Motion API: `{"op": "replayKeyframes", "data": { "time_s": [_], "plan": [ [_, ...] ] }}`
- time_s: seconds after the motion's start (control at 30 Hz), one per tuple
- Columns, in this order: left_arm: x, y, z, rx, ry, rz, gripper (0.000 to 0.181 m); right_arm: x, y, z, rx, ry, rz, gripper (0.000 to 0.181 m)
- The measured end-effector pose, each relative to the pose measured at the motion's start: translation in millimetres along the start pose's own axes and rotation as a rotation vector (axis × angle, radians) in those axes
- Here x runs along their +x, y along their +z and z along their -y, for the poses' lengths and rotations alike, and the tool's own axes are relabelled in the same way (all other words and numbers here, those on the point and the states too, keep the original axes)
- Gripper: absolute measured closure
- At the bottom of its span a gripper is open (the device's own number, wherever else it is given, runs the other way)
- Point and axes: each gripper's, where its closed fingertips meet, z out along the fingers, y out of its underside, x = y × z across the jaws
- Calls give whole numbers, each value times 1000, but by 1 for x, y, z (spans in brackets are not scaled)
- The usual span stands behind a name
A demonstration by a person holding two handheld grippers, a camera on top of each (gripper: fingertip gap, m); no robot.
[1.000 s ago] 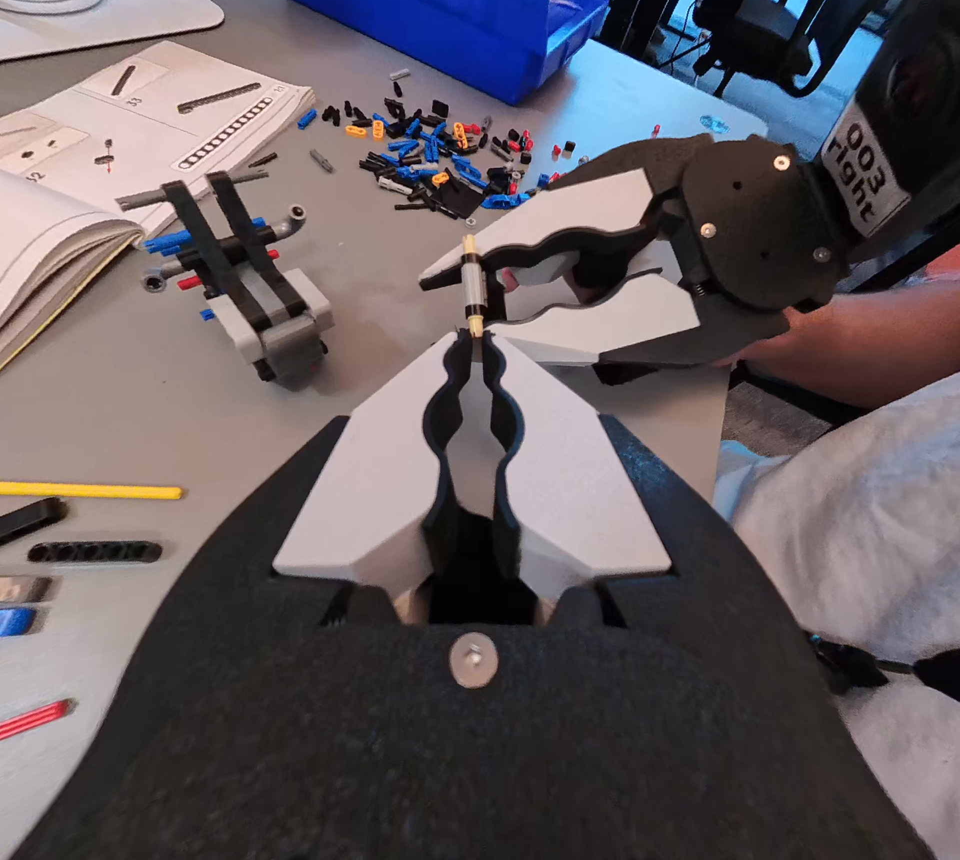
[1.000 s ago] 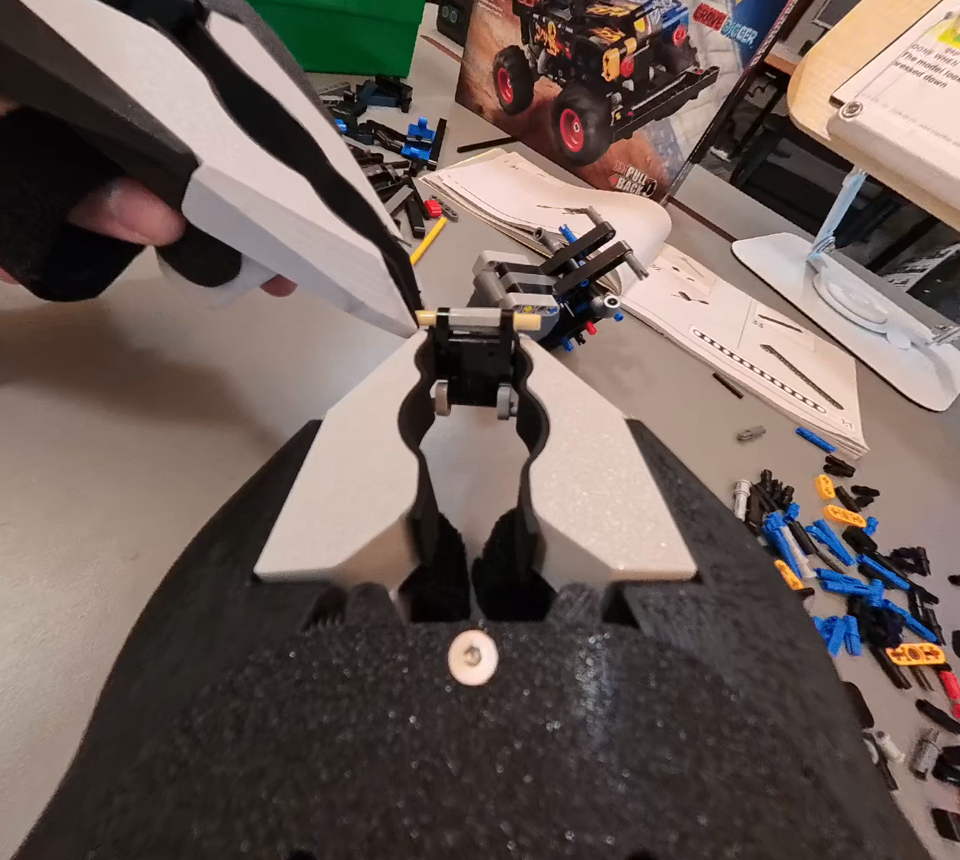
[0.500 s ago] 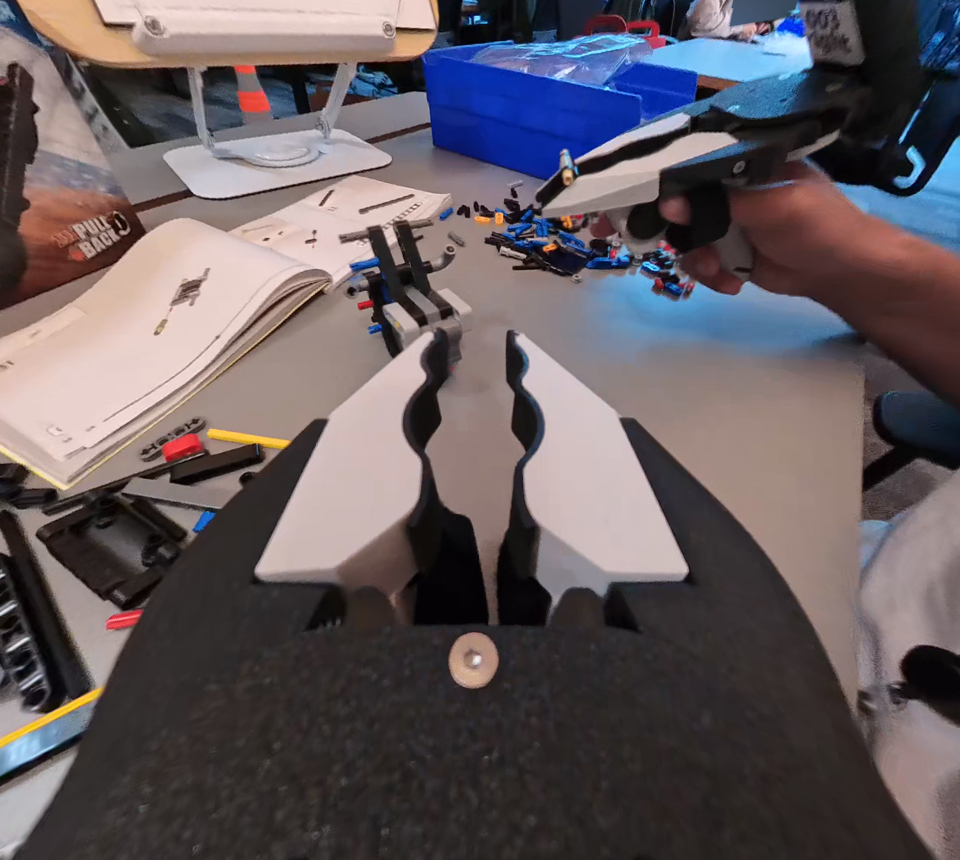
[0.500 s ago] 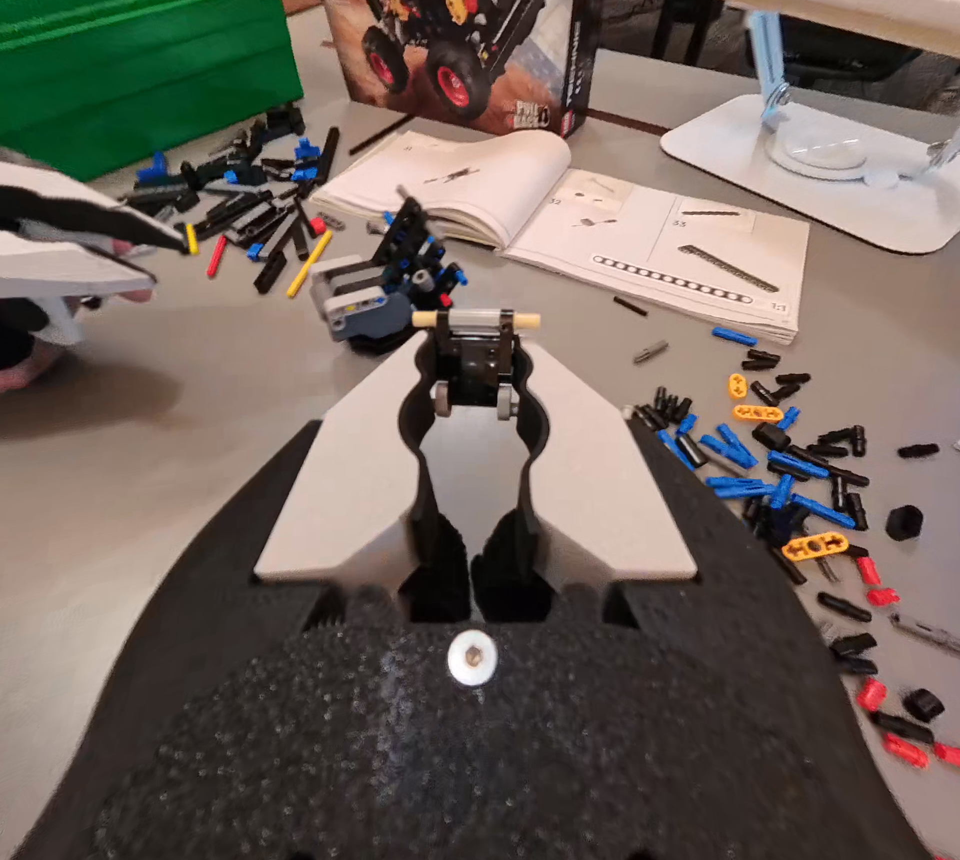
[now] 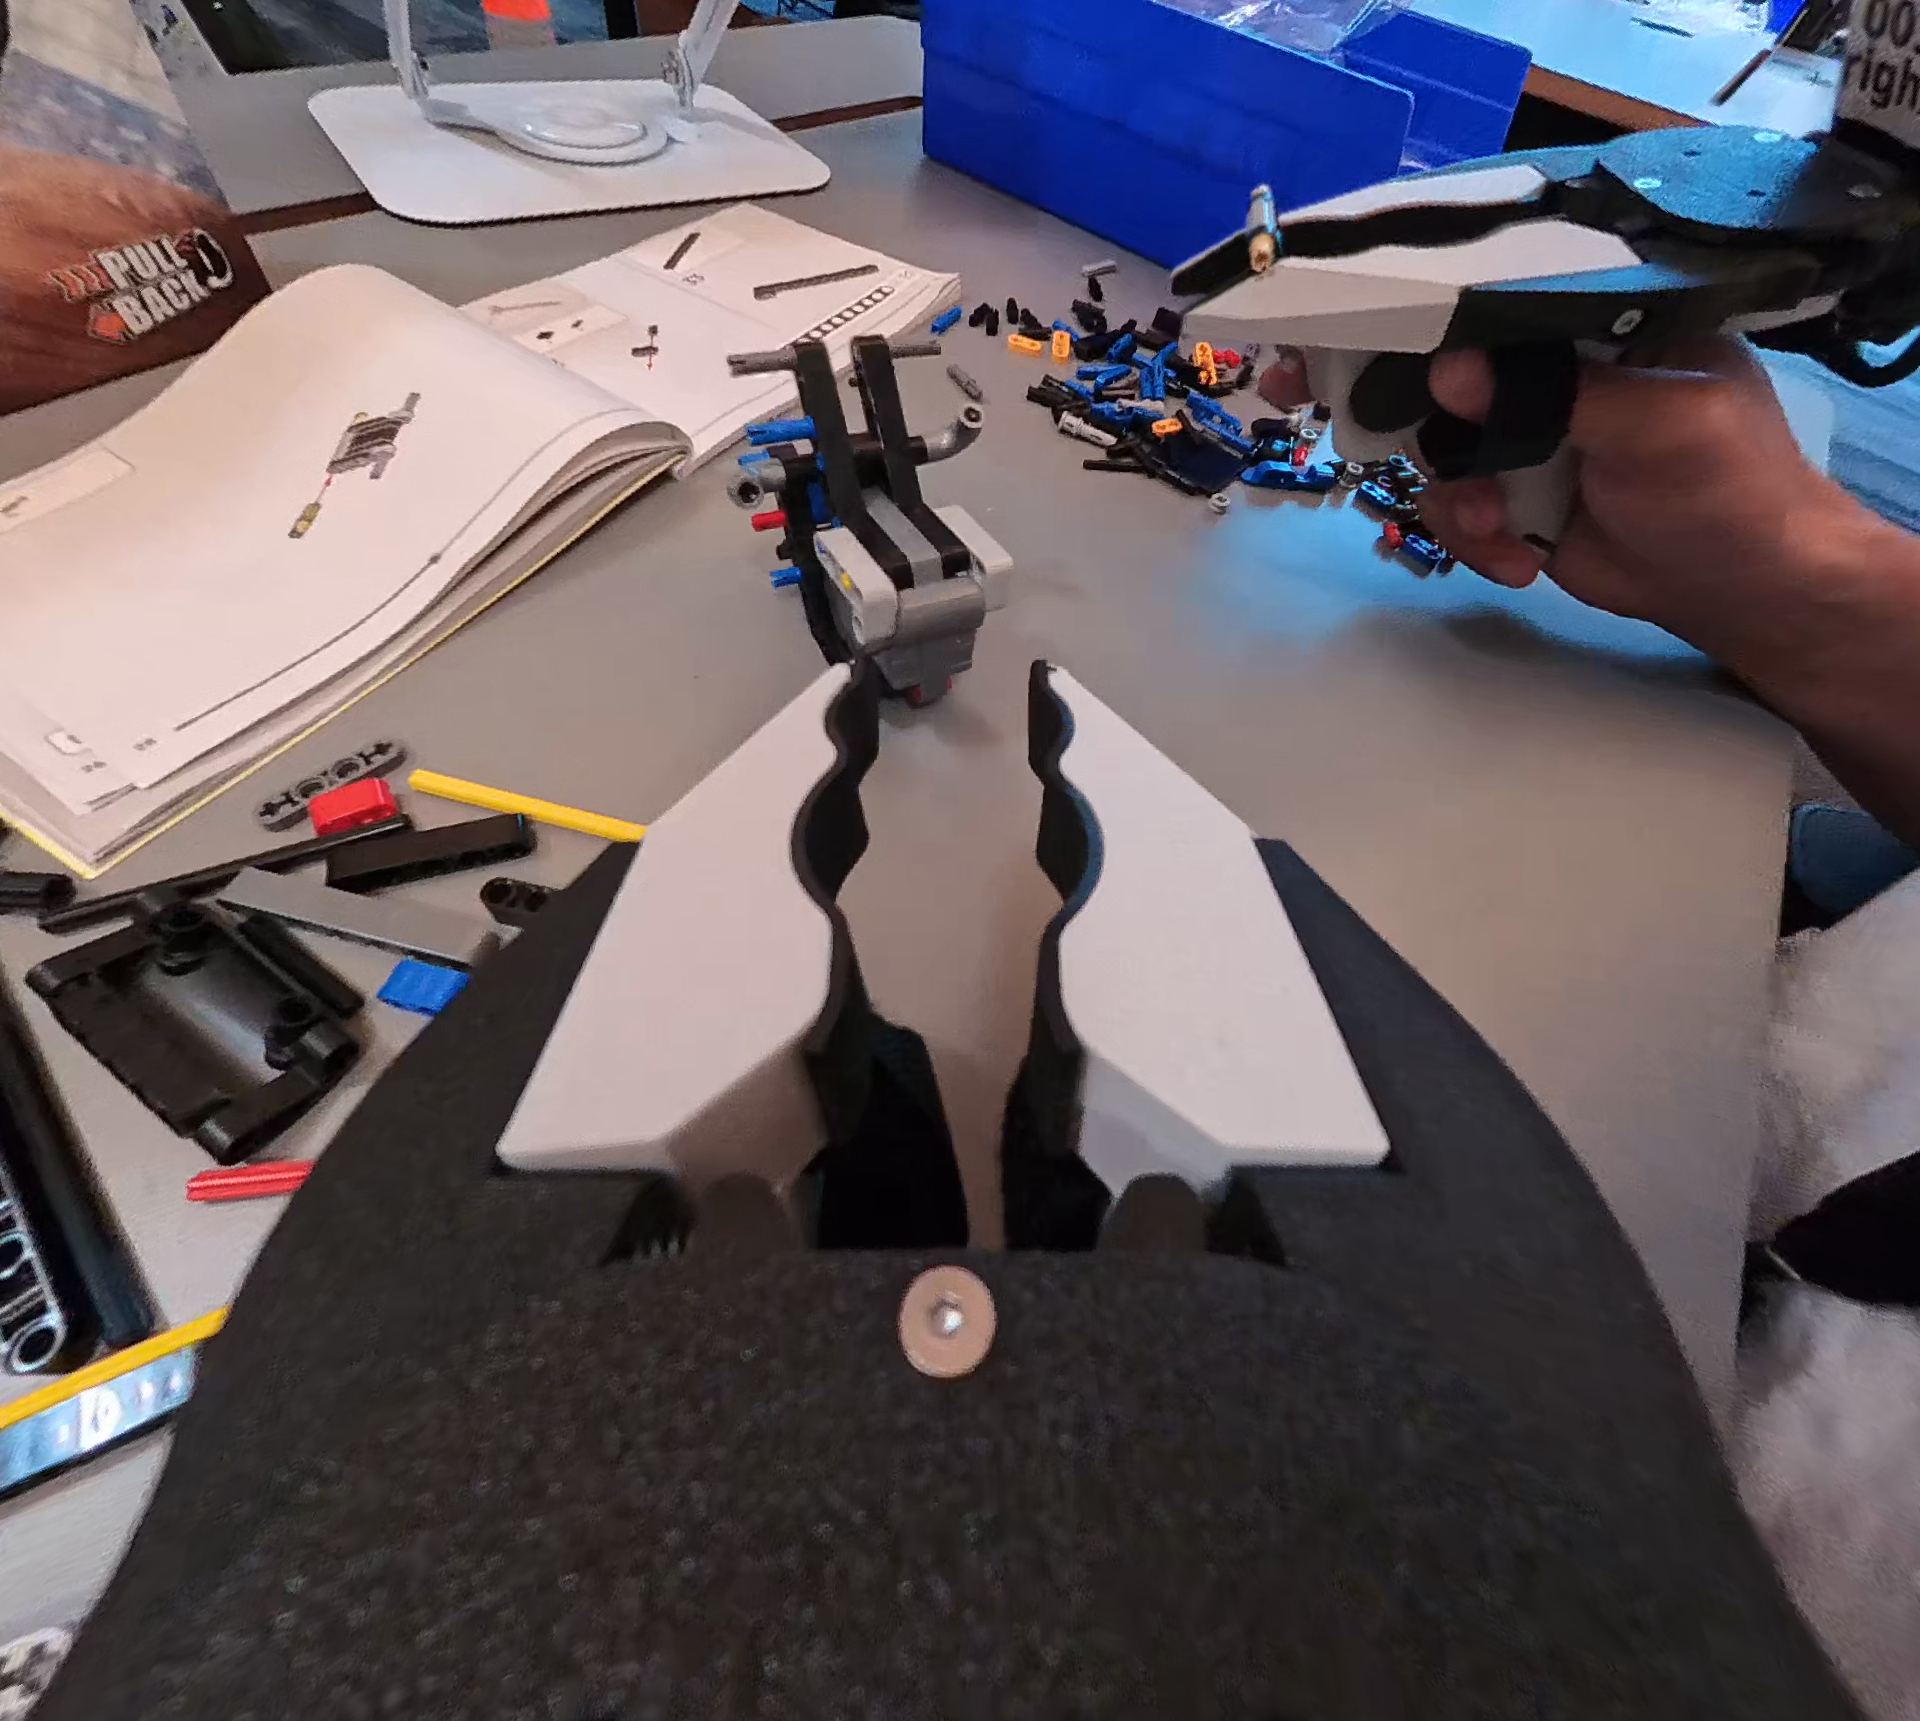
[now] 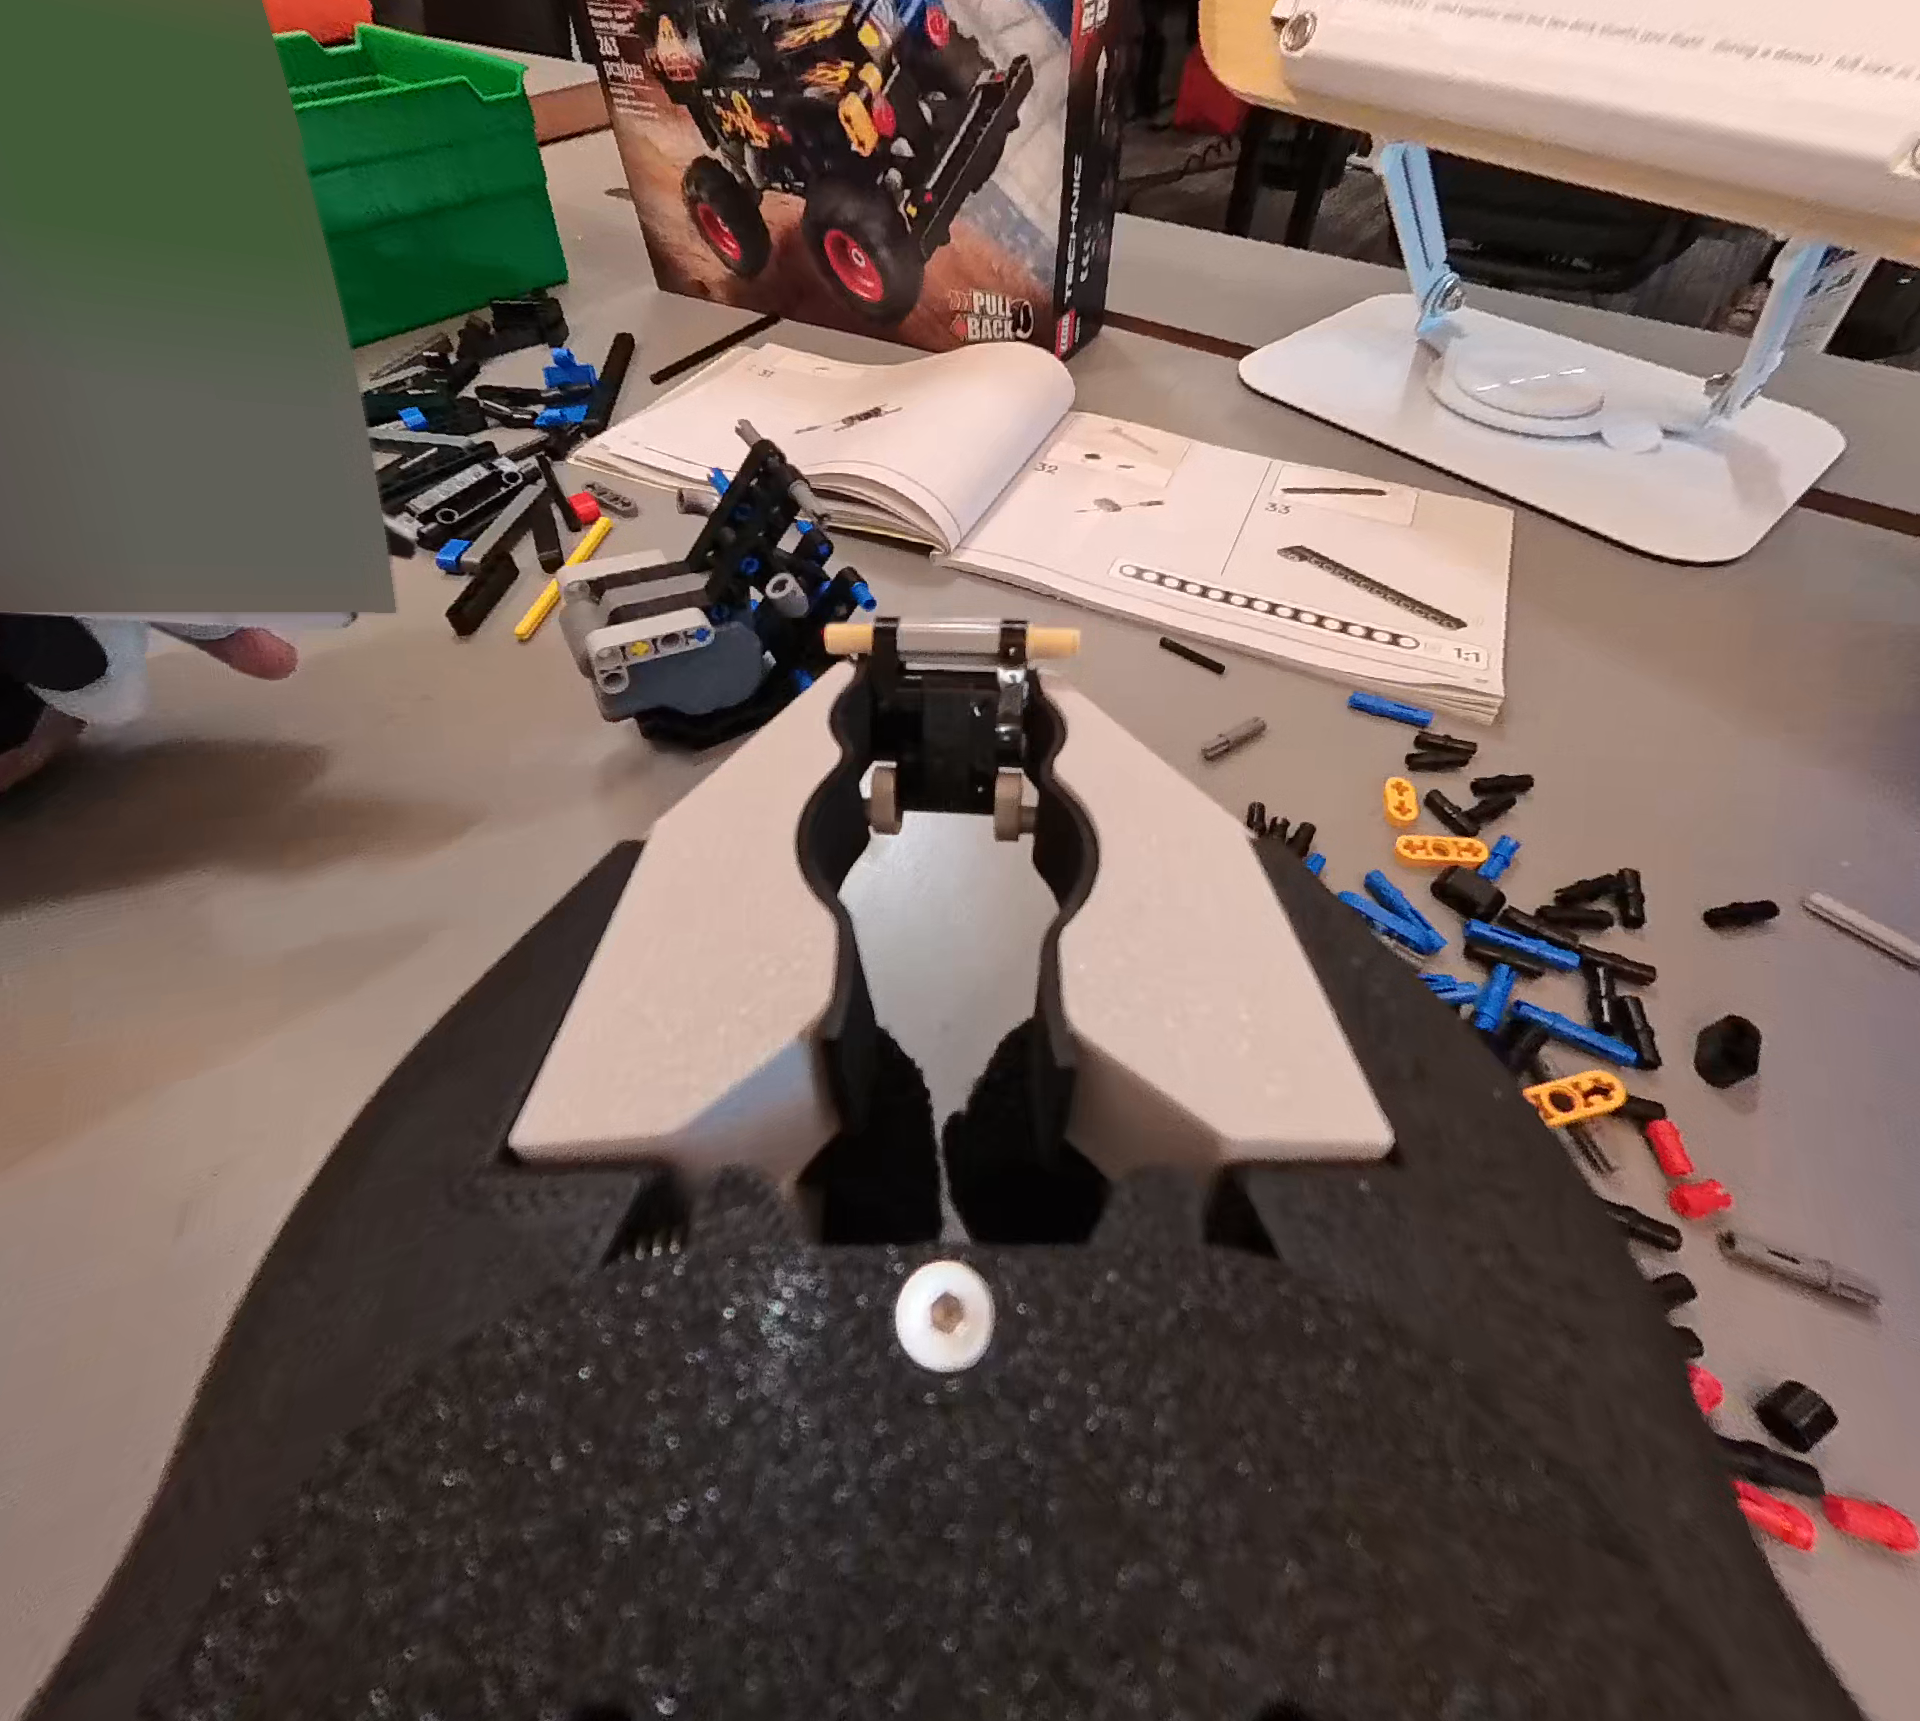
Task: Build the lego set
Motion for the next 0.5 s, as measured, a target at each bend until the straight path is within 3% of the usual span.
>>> {"op": "replayKeyframes", "data": {
  "time_s": [0.5],
  "plan": [
    [-8, 2, 4, 14, -23, -7, 160, 2, 2, -2, -12, 18, 12, 155]
  ]
}}
